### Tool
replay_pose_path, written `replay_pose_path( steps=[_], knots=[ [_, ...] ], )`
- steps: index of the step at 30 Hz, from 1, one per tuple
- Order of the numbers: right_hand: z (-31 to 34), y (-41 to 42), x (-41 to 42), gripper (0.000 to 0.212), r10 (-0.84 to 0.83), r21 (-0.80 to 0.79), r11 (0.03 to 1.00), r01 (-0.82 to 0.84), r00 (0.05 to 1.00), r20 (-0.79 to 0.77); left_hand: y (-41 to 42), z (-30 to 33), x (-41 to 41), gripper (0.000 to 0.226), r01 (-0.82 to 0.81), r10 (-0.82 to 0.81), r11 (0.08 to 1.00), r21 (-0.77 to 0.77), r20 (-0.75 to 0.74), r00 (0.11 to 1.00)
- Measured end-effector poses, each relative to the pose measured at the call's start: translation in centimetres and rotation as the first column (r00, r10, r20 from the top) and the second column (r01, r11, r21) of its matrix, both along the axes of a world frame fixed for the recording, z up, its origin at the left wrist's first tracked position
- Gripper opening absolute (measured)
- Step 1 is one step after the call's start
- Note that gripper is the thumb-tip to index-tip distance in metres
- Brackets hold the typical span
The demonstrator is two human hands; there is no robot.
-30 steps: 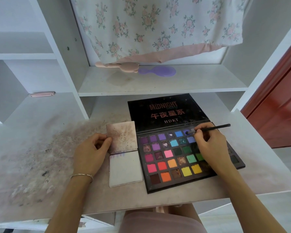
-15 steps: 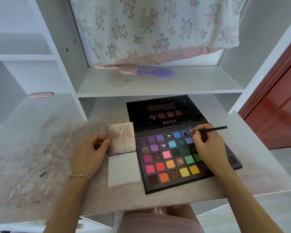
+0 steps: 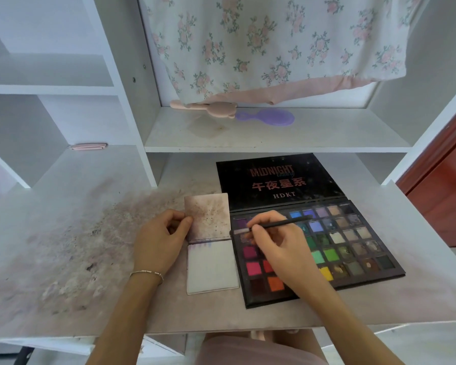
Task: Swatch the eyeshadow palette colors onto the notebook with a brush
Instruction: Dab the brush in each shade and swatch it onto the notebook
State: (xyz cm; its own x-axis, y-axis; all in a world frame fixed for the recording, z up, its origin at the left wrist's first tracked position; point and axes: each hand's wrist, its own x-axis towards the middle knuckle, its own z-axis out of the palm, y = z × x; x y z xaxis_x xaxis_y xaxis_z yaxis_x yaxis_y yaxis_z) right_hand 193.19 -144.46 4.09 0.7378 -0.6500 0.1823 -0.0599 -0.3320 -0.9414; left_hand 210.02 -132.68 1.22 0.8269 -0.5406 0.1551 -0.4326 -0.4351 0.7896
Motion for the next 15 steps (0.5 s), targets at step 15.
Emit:
replay_pose_path(
  steps=[15],
  knots=[
    [-1.2, 0.8, 1.8, 0.014, 0.075, -0.017, 0.997, -0.077, 0.994, -0.074, 0.1, 0.1, 0.0, 0.014, 0.015, -0.015, 1.000, 0.010, 0.008, 1.000]
  ],
)
